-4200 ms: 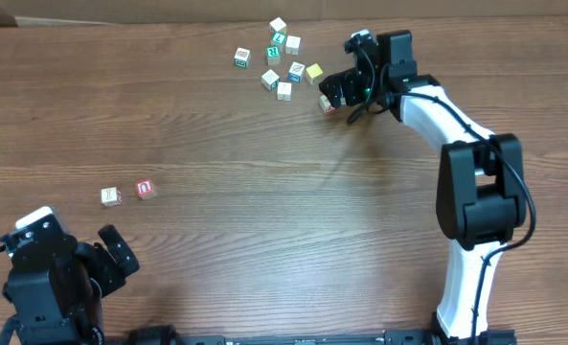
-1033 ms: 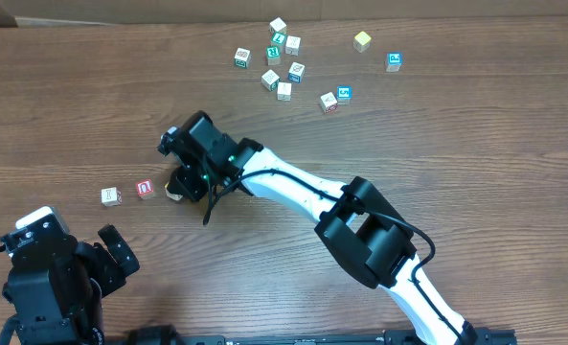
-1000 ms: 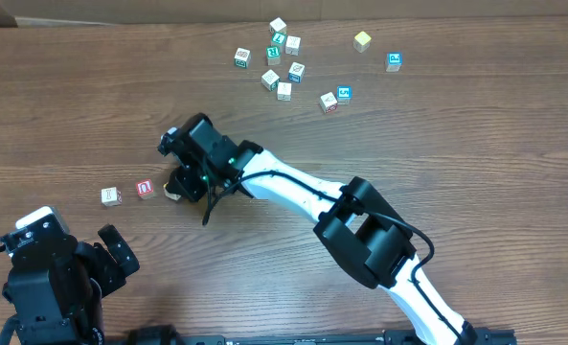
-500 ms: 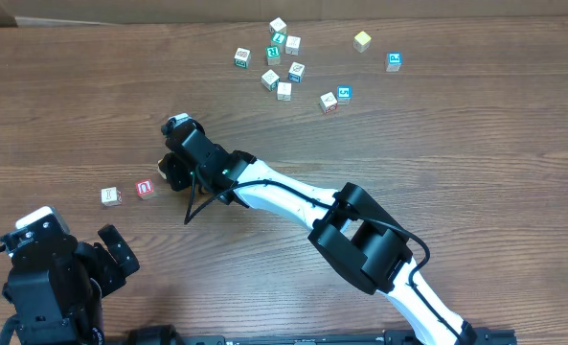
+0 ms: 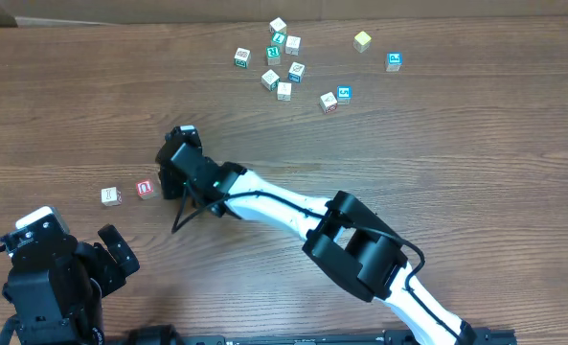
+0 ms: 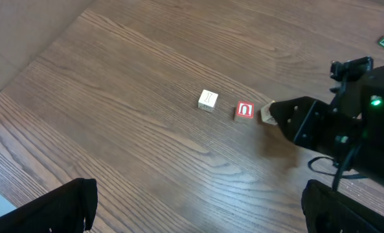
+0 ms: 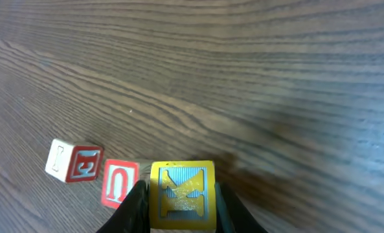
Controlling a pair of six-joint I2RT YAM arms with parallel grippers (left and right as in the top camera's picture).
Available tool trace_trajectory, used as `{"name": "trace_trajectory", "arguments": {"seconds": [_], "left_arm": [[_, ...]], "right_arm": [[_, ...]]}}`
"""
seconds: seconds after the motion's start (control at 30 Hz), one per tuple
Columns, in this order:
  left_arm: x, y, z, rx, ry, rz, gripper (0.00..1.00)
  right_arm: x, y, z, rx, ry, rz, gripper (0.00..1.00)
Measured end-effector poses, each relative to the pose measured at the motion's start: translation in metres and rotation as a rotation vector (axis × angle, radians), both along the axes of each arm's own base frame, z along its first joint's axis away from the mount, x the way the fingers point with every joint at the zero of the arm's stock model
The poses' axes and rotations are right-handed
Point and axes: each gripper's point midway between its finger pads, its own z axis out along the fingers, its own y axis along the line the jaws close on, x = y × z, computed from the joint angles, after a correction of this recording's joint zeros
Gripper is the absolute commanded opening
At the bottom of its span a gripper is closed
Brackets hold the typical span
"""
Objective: Form a horizontal line
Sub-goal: 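Carry the yellow block right of the red block and lower it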
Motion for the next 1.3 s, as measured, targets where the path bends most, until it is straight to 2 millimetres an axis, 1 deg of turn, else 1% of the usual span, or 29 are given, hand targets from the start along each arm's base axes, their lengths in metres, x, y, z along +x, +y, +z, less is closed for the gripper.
{"name": "trace_trajectory", "arguments": {"seconds": [0.2,0.53,0.77,0.97,1.1,1.2,1.3], "left_arm": [[0.000,0.000,0.000,0.000,0.000,0.000,1.00],[0.000,0.000,0.000,0.000,0.000,0.000,0.99],[0.000,0.000,0.000,0.000,0.000,0.000,1.00],[0.000,0.000,0.000,0.000,0.000,0.000,1.00],[0.000,0.000,0.000,0.000,0.000,0.000,1.00],[0.000,0.000,0.000,0.000,0.000,0.000,0.99],[0.000,0.000,0.000,0.000,0.000,0.000,1.00]], "right_arm": [[-0.012,0.009,0.001,-0.010,-0.033,-0.002,0.23],[-0.007,0.008,0.002,0.035,0.014,-0.094,0.23],[-0.008,0.010,0.002,0.054,0.037,-0.110,0.23],[-0.013,0.019,0.007,0.101,0.059,-0.087,0.23],[-0.015,0.021,0.007,0.106,0.062,-0.078,0.22],[-0.014,0.018,0.005,0.088,0.050,-0.095,0.19],[-0.008,0.010,0.003,0.058,0.030,-0.129,0.19]]}}
